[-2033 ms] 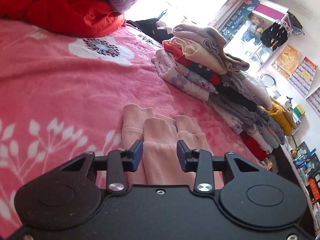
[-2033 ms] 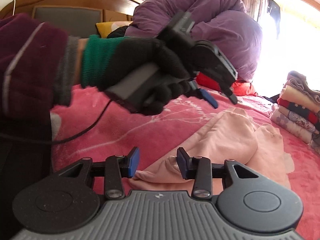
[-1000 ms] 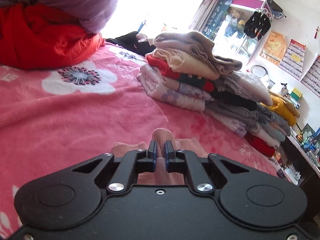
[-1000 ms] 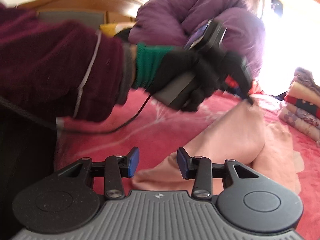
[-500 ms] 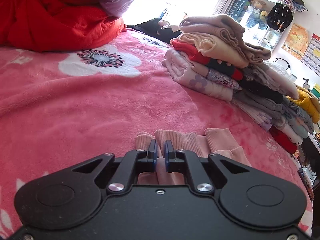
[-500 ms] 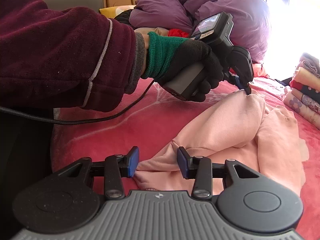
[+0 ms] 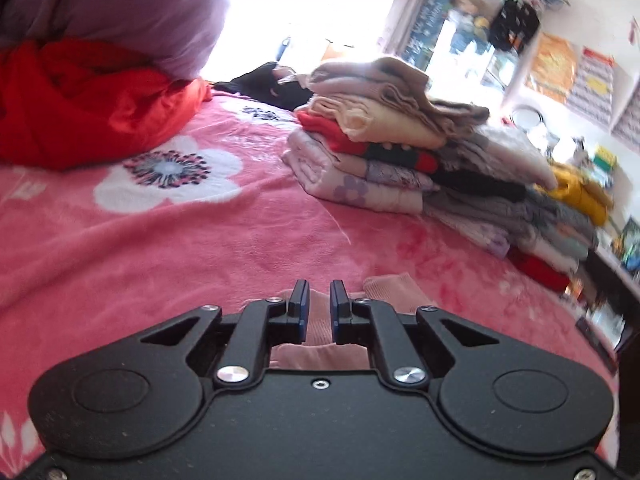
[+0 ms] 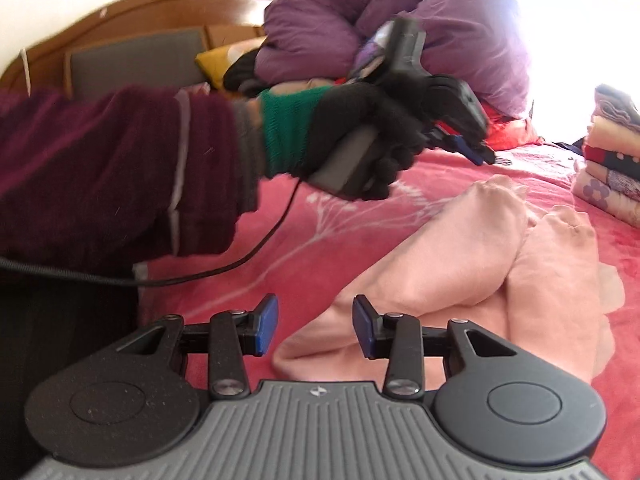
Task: Fold clothes
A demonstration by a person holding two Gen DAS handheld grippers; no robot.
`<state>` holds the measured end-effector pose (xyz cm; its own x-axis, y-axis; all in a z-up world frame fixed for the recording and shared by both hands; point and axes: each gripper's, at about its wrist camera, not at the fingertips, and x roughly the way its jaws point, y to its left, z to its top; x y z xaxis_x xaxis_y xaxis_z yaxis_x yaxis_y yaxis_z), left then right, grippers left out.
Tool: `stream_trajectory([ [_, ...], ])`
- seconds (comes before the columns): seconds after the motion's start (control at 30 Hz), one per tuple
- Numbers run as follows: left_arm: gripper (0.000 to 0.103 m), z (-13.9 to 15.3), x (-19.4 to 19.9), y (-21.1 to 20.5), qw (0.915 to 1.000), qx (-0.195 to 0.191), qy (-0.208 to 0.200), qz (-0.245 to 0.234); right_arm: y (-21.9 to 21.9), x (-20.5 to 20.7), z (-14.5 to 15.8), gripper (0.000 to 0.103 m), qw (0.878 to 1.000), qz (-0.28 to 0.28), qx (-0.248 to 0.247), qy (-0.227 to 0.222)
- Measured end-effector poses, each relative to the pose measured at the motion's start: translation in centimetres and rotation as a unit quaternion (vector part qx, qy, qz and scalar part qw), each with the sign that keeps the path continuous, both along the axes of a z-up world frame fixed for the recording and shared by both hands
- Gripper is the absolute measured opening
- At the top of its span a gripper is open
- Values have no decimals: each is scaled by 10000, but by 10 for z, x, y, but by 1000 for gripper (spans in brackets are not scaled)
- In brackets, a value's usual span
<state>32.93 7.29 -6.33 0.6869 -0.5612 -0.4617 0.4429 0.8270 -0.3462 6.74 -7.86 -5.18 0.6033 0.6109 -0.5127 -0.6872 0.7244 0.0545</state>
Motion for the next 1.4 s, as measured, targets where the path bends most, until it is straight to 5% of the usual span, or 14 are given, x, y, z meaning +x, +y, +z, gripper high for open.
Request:
stream_trajectory([
  [0.1, 6, -3, -5, -17, 9980, 184, -192, -577, -12, 20, 1, 41, 9993, -311, 214, -15],
  [0.2, 6, -12, -13, -44, 9890, 851, -475, -1115, -16, 38, -2, 41, 9982, -519, 285, -43],
  [0.3, 8, -31, -3, -55, 9870, 1411, -368, -674, -12, 52, -11, 41, 9979, -578, 284, 88],
  [0.5, 8, -33, 4, -62, 9867, 1545, -481, -139, -2, 60, -27, 42, 9978, -554, -146, 334],
  [0.6, 8, -21, 4, -49, 9909, 1279, -399, -166, -3, 58, -25, 41, 9976, -593, -143, 313],
  [0.63, 14, -15, 3, -42, 9922, 1171, -381, -199, -4, 56, -23, 41, 9976, -625, -97, 287],
  [0.73, 52, -6, 4, -17, 9957, 880, -275, -36, -7, 51, -20, 42, 9978, -640, -15, 143],
  [0.8, 52, -10, 9, -8, 9980, 631, -73, 20, -8, 51, -21, 42, 9977, -665, 11, 99],
  [0.87, 42, -17, 15, -4, 9990, 427, 145, -5, -9, 52, -22, 42, 9975, -705, 62, 64],
  [0.97, 7, -28, 18, -12, 9981, 574, 226, 10, -9, 48, -20, 42, 9967, -775, 158, -202],
  [1.17, 4, -33, 21, -5, 9981, 146, 174, 564, 6, 48, -29, 43, 9982, -506, -163, -272],
  [1.4, 4, -36, 22, -3, 9959, 236, 242, 837, 8, 52, -32, 43, 9976, -556, -378, -150],
])
